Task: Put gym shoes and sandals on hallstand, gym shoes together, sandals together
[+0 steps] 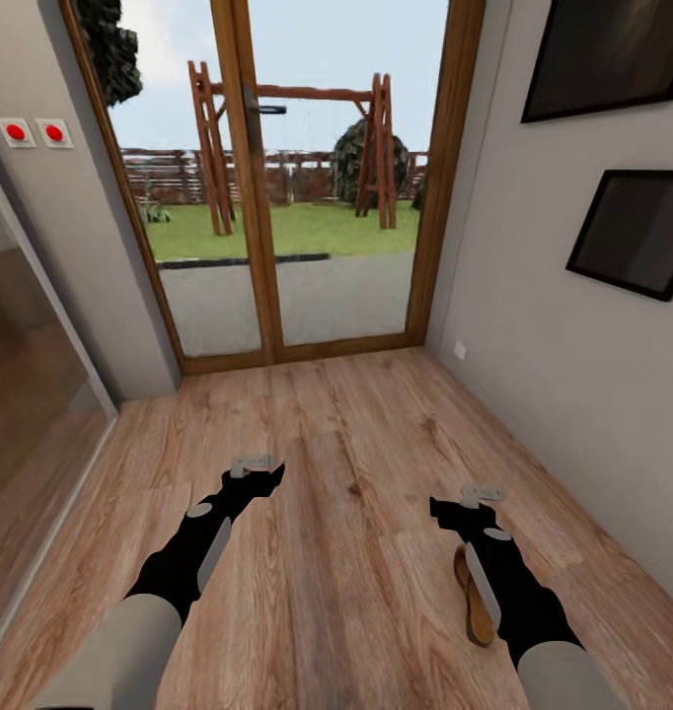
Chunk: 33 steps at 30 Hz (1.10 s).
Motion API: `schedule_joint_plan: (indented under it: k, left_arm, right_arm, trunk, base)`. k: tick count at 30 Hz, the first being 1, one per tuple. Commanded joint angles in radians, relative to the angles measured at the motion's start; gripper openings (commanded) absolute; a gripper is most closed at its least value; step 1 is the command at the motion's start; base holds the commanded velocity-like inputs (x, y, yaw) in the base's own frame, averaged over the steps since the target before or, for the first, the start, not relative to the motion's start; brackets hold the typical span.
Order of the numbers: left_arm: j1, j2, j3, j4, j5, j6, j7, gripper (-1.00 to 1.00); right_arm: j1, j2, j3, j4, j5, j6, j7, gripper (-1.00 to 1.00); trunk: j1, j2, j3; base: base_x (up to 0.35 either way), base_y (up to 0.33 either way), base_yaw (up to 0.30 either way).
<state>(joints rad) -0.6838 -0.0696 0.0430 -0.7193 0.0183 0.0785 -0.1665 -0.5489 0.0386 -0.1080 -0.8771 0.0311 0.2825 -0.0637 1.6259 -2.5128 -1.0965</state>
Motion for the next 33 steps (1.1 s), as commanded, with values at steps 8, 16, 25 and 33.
schedule_joint_plan:
  k: [8,16,25,33]
  left_arm:
    - [0.0,-0.001,0.005,-0.002,0.003,0.007,-0.007,1.0]
    - [0.0,-0.001,0.005,-0.002,0.003,0.007,-0.007,1.0]
    - [0.0,-0.001,0.005,-0.002,0.002,0.006,-0.007,1.0]
    - [0.0,-0.001,0.005,-0.002,0.002,0.006,-0.007,1.0]
  right_arm:
    - [0.0,0.001,-0.001,-0.002,0.003,0.006,-0.001,1.0]
    - [0.0,0.001,-0.001,-0.002,0.004,0.006,-0.001,1.0]
    - [0.0,0.0,-0.001,-0.003,0.004,0.006,-0.002,1.0]
    - [0.0,0.0,-0.001,-0.004,0.004,0.006,-0.002,1.0]
  trunk:
    - [0.003,-0.002,-0.045]
    - [0.007,-0.004,-0.088]
    - [0.007,-0.004,-0.101]
    - [0.007,-0.004,-0.105]
  base:
    - [0.0,0.0,-0.004]
    - [0.0,0.0,-0.132]
    - [0.0,0.0,-0.233]
    - [0.0,0.0,-0.206]
